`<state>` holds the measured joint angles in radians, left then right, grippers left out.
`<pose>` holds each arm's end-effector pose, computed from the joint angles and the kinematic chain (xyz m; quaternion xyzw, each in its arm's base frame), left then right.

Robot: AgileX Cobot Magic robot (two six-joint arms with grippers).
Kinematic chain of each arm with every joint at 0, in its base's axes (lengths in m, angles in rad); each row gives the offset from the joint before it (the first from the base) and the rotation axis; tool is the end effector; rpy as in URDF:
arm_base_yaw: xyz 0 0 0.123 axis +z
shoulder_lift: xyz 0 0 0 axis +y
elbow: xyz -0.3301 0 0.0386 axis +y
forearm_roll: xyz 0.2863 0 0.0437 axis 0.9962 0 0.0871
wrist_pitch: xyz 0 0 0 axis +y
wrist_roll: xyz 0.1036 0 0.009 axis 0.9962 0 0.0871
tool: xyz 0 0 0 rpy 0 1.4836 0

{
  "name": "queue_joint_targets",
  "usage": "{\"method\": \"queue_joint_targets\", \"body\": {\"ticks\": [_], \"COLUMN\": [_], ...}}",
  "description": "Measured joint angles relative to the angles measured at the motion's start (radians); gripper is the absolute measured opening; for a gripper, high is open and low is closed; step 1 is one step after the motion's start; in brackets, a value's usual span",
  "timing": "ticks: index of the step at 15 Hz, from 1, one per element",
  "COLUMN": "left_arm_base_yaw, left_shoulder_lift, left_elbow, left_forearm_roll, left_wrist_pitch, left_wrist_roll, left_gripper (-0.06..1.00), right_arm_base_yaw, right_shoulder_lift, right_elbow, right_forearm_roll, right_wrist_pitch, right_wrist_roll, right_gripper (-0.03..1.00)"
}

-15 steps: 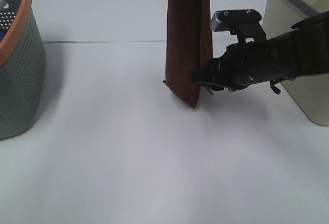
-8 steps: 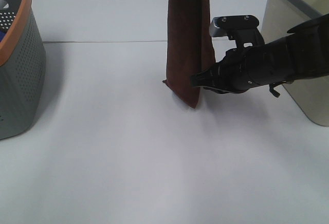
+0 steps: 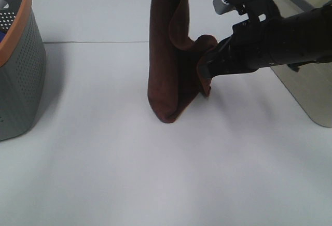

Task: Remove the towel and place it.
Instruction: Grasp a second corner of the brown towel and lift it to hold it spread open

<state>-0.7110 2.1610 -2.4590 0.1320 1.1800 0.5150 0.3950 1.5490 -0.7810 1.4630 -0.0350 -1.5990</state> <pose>0.4243 -0.3488 0.4281 0.5315 0.7554 0.0287 0.3822 0.3232 0.1309 0.2213 -0.2294 0.8720 0.0402 0.4305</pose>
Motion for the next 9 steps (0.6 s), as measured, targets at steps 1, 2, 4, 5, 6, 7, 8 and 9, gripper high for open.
{"method": "queue_joint_targets", "body": {"ticks": [1,2,4,5,6,7,8,9], "left_arm_base_yaw": [0.0,0.0,0.007,0.019,0.044,0.073,0.104,0.129], "left_shoulder_lift": [0.0,0.0,0.0,0.0,0.0,0.0,0.0,0.0], "left_elbow": [0.0,0.0,0.0,0.0,0.0,0.0,0.0,0.0], "left_forearm_roll": [0.003,0.005,0.006,0.006,0.006,0.006,0.006,0.005], "left_wrist_pitch": [0.02,0.03,0.04,0.04,0.04,0.04,0.04,0.04], "left_wrist_roll": [0.0,0.0,-0.001,-0.018,-0.049,-0.084,-0.116,-0.133], "left_gripper": [0.0,0.0,0.0,0.0,0.0,0.0,0.0,0.0], "right_arm_base_yaw": [0.0,0.0,0.0,0.0,0.0,0.0,0.0,0.0], "right_shoulder_lift": [-0.017,-0.054,-0.101,-0.101,-0.101,-0.101,-0.101,-0.101], "right_elbow": [0.008,0.019,0.021,0.021,0.022,0.023,0.023,0.023], "right_forearm_roll": [-0.024,-0.087,-0.271,-0.333,-0.382,-0.415,-0.441,-0.467], "right_wrist_pitch": [-0.003,-0.01,-0.049,-0.063,-0.073,-0.074,-0.074,-0.074], "right_wrist_roll": [-0.013,-0.047,-0.13,-0.158,-0.186,-0.207,-0.224,-0.235], "right_gripper": [0.0,0.0,0.0,0.0,0.0,0.0,0.0,0.0]}}
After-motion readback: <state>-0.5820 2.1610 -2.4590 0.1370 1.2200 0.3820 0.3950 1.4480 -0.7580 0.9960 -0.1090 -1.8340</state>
